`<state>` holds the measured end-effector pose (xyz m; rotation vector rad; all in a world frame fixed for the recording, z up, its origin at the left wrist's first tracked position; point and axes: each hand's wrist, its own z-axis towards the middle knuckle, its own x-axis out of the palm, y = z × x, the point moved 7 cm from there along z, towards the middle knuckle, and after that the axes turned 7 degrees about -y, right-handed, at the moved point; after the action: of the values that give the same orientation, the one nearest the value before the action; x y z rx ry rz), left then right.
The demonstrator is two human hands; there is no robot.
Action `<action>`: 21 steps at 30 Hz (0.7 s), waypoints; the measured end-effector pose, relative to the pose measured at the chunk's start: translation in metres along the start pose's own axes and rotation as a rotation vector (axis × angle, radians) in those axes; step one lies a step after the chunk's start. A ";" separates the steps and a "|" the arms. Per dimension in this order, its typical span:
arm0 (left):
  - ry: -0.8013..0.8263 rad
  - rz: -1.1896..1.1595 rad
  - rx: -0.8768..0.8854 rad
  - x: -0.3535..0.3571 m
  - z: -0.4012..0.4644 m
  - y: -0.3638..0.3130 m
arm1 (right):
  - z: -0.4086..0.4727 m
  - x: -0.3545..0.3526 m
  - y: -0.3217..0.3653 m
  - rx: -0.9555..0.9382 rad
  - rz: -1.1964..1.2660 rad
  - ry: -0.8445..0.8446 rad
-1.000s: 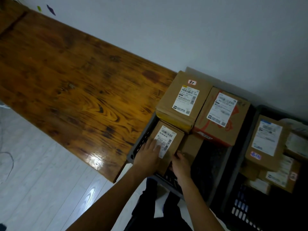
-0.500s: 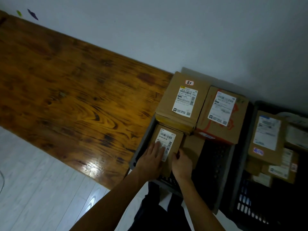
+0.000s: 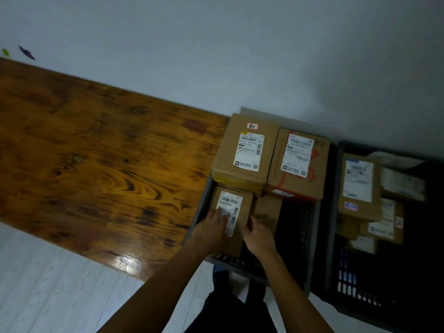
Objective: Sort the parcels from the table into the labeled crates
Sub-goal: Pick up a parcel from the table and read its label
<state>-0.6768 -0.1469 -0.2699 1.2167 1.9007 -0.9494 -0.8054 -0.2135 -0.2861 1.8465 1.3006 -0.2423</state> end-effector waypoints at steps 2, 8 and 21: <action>-0.014 0.013 0.007 -0.007 -0.001 -0.003 | -0.006 -0.010 0.004 -0.015 0.015 -0.008; -0.116 0.060 0.078 -0.042 -0.005 -0.025 | -0.026 -0.063 0.026 -0.134 -0.071 -0.126; -0.458 0.071 0.039 -0.228 -0.027 -0.085 | -0.079 -0.216 0.115 -0.351 -0.371 -0.290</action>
<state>-0.6840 -0.2486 -0.0471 0.9774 1.4749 -1.1203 -0.8264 -0.3162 -0.0514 1.2204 1.3707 -0.4317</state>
